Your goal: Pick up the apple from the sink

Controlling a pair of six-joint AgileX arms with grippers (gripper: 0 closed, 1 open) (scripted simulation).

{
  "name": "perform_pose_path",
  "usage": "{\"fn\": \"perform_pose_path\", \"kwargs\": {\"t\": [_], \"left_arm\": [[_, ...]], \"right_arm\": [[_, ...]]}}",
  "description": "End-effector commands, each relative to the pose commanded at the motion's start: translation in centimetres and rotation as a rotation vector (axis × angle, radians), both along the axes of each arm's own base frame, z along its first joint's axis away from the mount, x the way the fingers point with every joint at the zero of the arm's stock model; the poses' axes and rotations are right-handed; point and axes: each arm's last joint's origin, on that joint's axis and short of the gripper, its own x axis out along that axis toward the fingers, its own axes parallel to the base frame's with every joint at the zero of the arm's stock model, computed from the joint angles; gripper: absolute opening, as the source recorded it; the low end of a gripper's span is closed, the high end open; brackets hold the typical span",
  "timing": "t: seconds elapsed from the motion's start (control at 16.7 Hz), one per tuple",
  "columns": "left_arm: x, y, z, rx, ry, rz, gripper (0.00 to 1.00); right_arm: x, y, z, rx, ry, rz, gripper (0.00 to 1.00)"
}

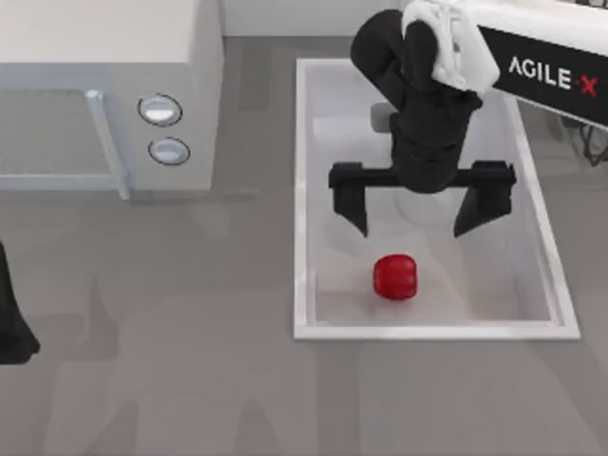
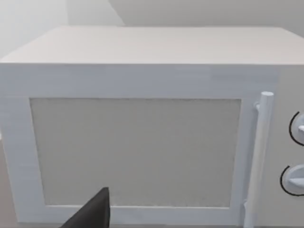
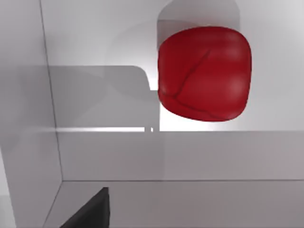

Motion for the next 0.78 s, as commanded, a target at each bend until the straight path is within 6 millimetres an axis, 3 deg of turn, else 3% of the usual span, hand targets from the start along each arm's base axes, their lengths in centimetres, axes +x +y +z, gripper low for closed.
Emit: {"fn": "perform_pose_path", "kwargs": {"t": [0.12, 0.24, 0.66, 0.78], "left_arm": [[0.0, 0.0, 0.0, 0.000, 0.000, 0.000, 1.00], [0.0, 0.0, 0.0, 0.000, 0.000, 0.000, 1.00], [0.0, 0.0, 0.0, 0.000, 0.000, 0.000, 1.00], [0.0, 0.0, 0.0, 0.000, 0.000, 0.000, 1.00]], "right_arm": [[0.1, -0.2, -0.1, 0.000, 0.000, -0.004, 1.00], [0.2, -0.1, -1.6, -0.003, 0.007, -0.004, 1.00], [0.5, 0.2, -12.5, 0.009, -0.015, -0.001, 1.00], [0.1, 0.1, -14.7, 0.003, -0.004, 0.000, 1.00]]}}
